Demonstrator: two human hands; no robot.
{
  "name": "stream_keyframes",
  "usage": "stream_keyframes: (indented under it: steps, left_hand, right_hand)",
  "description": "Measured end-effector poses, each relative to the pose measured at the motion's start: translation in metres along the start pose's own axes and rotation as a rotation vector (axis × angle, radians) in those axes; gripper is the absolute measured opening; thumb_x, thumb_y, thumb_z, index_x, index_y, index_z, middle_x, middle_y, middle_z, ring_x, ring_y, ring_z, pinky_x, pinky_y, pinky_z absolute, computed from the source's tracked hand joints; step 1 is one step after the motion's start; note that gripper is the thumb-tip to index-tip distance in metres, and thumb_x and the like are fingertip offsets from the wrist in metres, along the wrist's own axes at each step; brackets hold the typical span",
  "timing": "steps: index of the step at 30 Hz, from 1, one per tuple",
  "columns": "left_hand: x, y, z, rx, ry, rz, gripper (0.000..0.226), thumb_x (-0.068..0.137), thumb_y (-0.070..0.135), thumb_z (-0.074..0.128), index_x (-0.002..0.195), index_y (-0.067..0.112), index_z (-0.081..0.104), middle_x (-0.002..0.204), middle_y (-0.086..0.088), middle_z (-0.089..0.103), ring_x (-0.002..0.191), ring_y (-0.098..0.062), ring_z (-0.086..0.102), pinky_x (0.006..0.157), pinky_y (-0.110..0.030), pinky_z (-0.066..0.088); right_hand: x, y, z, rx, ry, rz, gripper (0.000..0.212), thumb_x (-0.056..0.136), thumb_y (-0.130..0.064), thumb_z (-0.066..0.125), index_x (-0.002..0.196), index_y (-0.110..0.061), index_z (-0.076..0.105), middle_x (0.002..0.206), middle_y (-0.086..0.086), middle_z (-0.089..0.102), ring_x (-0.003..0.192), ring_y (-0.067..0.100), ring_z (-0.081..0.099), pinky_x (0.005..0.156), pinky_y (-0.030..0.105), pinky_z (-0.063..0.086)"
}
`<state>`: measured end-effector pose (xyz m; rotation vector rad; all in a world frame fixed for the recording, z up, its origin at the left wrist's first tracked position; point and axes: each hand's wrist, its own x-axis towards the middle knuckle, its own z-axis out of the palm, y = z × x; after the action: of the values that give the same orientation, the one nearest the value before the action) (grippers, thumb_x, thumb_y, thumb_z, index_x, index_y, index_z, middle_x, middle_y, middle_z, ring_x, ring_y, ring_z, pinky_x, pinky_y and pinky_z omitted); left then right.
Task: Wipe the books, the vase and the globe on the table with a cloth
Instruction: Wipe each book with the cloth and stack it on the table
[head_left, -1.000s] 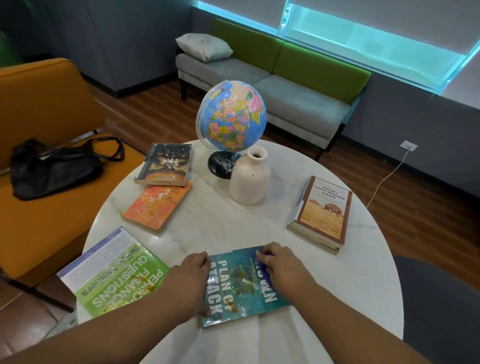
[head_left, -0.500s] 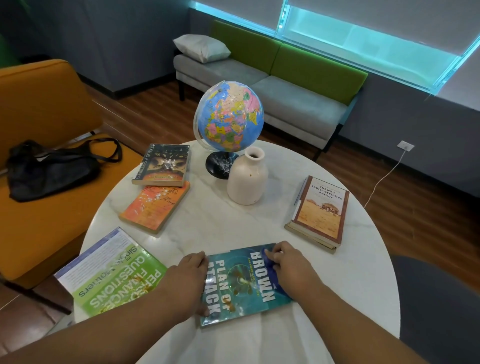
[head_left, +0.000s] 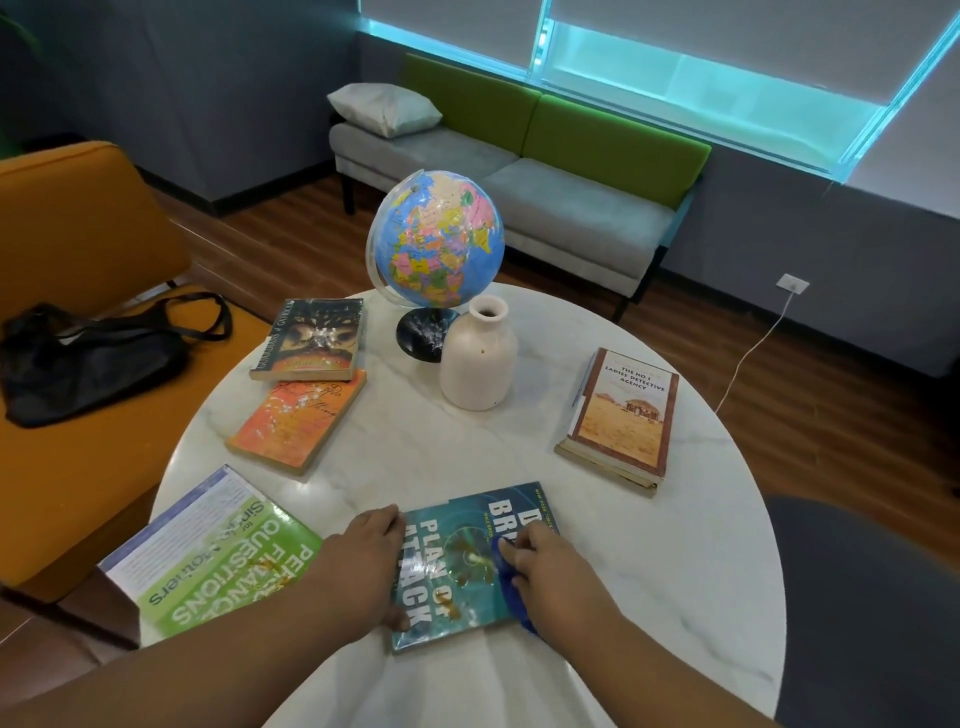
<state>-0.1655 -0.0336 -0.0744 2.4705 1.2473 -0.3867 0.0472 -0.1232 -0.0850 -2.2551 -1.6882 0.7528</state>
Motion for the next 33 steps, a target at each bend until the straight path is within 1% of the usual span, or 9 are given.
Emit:
stream_keyframes:
  steps: [4, 8, 11, 17, 19, 21, 23, 29, 33]
  left_hand:
    - [0.000, 0.000, -0.001, -0.008, -0.011, 0.001, 0.115, 0.070, 0.057, 0.074, 0.154, 0.013, 0.009, 0.160, 0.001, 0.007, 0.146, -0.017, 0.013, 0.114, -0.035, 0.029]
    - [-0.001, 0.000, -0.001, -0.016, -0.013, -0.002, 0.116, 0.070, 0.058, 0.074, 0.154, 0.012, 0.009, 0.160, 0.000, 0.007, 0.146, -0.017, 0.012, 0.114, -0.034, 0.029]
    - [-0.002, 0.000, -0.001, -0.037, -0.016, -0.006, 0.116, 0.070, 0.057, 0.074, 0.154, 0.012, 0.008, 0.160, 0.001, 0.005, 0.147, -0.016, 0.011, 0.115, -0.034, 0.028]
    - [-0.003, 0.000, -0.002, -0.032, -0.016, 0.002, 0.115, 0.070, 0.058, 0.074, 0.154, 0.012, 0.009, 0.159, 0.001, 0.008, 0.145, -0.017, 0.014, 0.114, -0.035, 0.029]
    - [-0.002, -0.002, -0.002, -0.018, -0.011, 0.016, 0.115, 0.070, 0.058, 0.074, 0.154, 0.012, 0.011, 0.158, 0.001, 0.012, 0.144, -0.018, 0.017, 0.113, -0.035, 0.031]
    - [0.000, -0.004, -0.002, -0.001, -0.004, 0.034, 0.114, 0.069, 0.060, 0.073, 0.153, 0.012, 0.014, 0.155, 0.001, 0.017, 0.141, -0.018, 0.020, 0.112, -0.035, 0.033]
    - [0.002, -0.005, -0.004, 0.023, 0.002, 0.054, 0.112, 0.068, 0.062, 0.072, 0.152, 0.012, 0.017, 0.151, 0.001, 0.022, 0.137, -0.018, 0.024, 0.109, -0.034, 0.036]
    - [0.008, -0.007, -0.003, 0.053, 0.012, 0.103, 0.109, 0.064, 0.064, 0.073, 0.148, 0.014, 0.025, 0.140, 0.002, 0.031, 0.126, -0.018, 0.032, 0.102, -0.034, 0.042]
    - [0.011, -0.013, -0.004, 0.071, 0.021, 0.149, 0.106, 0.063, 0.067, 0.071, 0.145, 0.014, 0.028, 0.135, 0.001, 0.035, 0.121, -0.019, 0.034, 0.099, -0.034, 0.043]
  right_hand:
    - [0.005, 0.014, -0.012, -0.044, 0.011, 0.045, 0.020, 0.095, -0.019, 0.050, 0.112, -0.017, 0.060, 0.103, -0.006, 0.055, 0.089, 0.012, 0.056, 0.077, 0.023, 0.046]
    - [0.003, 0.002, -0.005, -0.154, 0.016, -0.010, 0.033, 0.095, -0.013, 0.046, 0.127, -0.016, 0.054, 0.124, 0.002, 0.046, 0.106, 0.021, 0.051, 0.086, 0.026, 0.042]
    - [-0.005, -0.002, -0.003, -0.074, -0.042, -0.041, 0.032, 0.096, -0.017, 0.049, 0.127, -0.014, 0.056, 0.117, -0.004, 0.047, 0.099, 0.014, 0.052, 0.084, 0.023, 0.042]
    - [0.002, 0.004, 0.010, -0.126, 0.037, 0.042, 0.033, 0.093, -0.016, 0.050, 0.126, -0.014, 0.051, 0.119, 0.003, 0.045, 0.101, 0.026, 0.054, 0.081, 0.030, 0.044]
    - [-0.009, -0.006, 0.014, -0.095, -0.071, 0.013, 0.031, 0.092, -0.012, 0.054, 0.122, -0.006, 0.051, 0.111, 0.003, 0.049, 0.100, 0.016, 0.054, 0.089, 0.021, 0.041]
    - [-0.013, -0.016, 0.003, -0.025, -0.143, 0.047, 0.023, 0.097, -0.008, 0.048, 0.120, -0.006, 0.047, 0.097, -0.015, 0.043, 0.086, -0.007, 0.052, 0.076, 0.001, 0.034]
    - [-0.004, -0.015, -0.005, -0.059, -0.008, 0.074, 0.021, 0.100, -0.010, 0.043, 0.120, -0.014, 0.043, 0.088, -0.017, 0.038, 0.073, -0.007, 0.050, 0.061, -0.001, 0.033]
    - [-0.013, -0.025, 0.015, -0.071, 0.022, 0.146, 0.037, 0.095, -0.020, 0.048, 0.132, -0.018, 0.044, 0.128, 0.007, 0.042, 0.105, 0.028, 0.053, 0.081, 0.033, 0.044]
    - [-0.005, -0.023, 0.006, -0.085, 0.054, 0.174, 0.033, 0.099, -0.016, 0.045, 0.132, -0.015, 0.046, 0.122, 0.000, 0.045, 0.093, 0.011, 0.055, 0.076, 0.014, 0.040]
